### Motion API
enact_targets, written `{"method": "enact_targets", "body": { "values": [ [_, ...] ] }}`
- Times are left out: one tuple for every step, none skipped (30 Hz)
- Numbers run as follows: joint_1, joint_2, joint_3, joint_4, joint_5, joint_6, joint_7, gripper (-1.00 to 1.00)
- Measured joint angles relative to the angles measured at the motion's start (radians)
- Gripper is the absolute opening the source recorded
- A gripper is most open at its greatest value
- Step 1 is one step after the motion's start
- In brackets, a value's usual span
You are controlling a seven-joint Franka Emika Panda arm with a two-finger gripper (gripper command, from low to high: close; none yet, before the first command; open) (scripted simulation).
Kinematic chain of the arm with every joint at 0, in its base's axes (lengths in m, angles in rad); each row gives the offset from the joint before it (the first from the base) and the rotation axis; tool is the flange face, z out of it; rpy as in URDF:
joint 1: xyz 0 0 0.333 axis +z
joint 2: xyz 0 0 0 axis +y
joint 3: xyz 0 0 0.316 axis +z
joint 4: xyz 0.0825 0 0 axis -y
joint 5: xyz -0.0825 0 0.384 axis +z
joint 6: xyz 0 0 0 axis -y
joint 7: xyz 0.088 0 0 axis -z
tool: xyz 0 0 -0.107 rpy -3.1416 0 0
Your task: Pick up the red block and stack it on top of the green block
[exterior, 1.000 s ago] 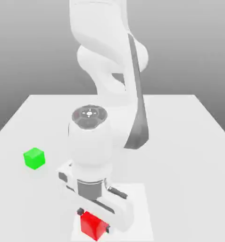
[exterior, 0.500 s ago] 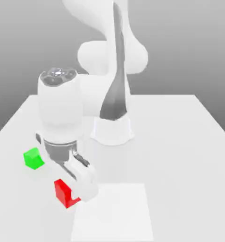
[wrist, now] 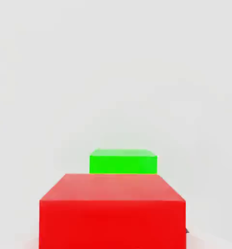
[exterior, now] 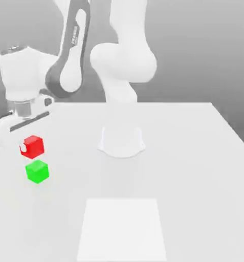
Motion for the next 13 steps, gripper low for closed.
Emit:
{"method": "enact_targets", "body": {
  "values": [
    [0.008, 0.037, 0.002, 0.001, 0.030, 0.035, -0.020, -1.00],
    [0.009, 0.074, 0.010, 0.002, 0.068, 0.070, -0.046, -1.00],
    [0.012, 0.094, 0.017, 0.003, 0.089, 0.089, -0.061, 1.00],
    [0.018, 0.094, 0.017, 0.003, 0.089, 0.089, -0.061, 1.00],
    [0.023, 0.094, 0.017, 0.003, 0.089, 0.089, -0.061, 1.00],
    [0.027, 0.094, 0.017, 0.003, 0.089, 0.089, -0.061, 1.00],
    [0.030, 0.094, 0.017, 0.003, 0.089, 0.089, -0.061, 1.00],
    [0.032, 0.094, 0.017, 0.003, 0.089, 0.089, -0.061, 1.00],
    [0.032, 0.104, 0.014, 0.003, 0.101, 0.097, -0.069, 1.00],
    [0.024, 0.091, 0.006, 0.003, 0.084, 0.085, -0.057, 1.00],
    [0.009, 0.065, 0.005, 0.002, 0.056, 0.060, -0.037, 1.00],
    [-0.003, 0.034, 0.008, 0.001, 0.028, 0.031, -0.019, 1.00],
    [-0.014, 0.000, 0.012, -0.001, 0.005, -0.002, -0.003, 1.00]
  ]
}}
